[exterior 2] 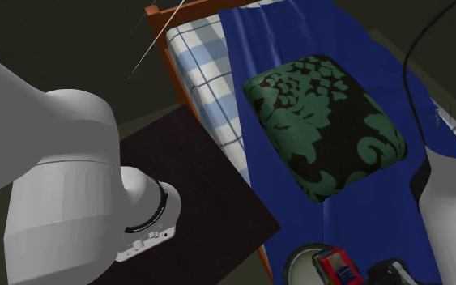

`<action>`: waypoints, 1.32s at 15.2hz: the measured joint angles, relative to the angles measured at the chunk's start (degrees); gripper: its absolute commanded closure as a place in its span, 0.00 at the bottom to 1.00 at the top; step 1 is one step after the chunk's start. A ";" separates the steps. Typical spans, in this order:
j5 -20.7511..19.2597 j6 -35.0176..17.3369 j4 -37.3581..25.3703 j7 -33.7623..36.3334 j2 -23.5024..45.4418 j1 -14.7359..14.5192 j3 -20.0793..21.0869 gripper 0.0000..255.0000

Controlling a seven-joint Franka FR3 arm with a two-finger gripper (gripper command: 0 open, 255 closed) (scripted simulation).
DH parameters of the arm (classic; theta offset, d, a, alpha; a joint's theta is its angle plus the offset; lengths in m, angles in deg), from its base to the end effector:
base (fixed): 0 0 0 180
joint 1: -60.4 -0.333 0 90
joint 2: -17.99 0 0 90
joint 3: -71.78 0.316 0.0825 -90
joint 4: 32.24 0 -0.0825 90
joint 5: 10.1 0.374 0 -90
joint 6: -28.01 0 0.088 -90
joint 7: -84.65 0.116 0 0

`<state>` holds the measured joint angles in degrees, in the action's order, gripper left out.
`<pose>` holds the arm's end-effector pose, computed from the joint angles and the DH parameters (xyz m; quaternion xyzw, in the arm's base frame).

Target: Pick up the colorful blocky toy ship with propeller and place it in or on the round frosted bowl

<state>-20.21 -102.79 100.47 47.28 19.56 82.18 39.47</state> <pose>0.2876 -0.4062 0.3260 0.9933 -0.0860 -0.0717 0.0300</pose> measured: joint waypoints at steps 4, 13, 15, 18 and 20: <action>1.46 -3.37 0.91 -0.81 2.73 0.23 0.03 1.00; 2.22 -4.92 1.29 -1.09 4.03 0.30 0.18 0.00; 2.22 -4.92 1.25 -1.09 4.02 0.30 0.18 0.00; 2.22 -4.92 1.24 -1.08 4.01 0.29 0.18 0.00; 1.79 -3.86 0.86 -0.74 3.21 0.13 0.16 0.00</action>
<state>-18.42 -106.65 101.34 46.54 22.77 82.31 39.63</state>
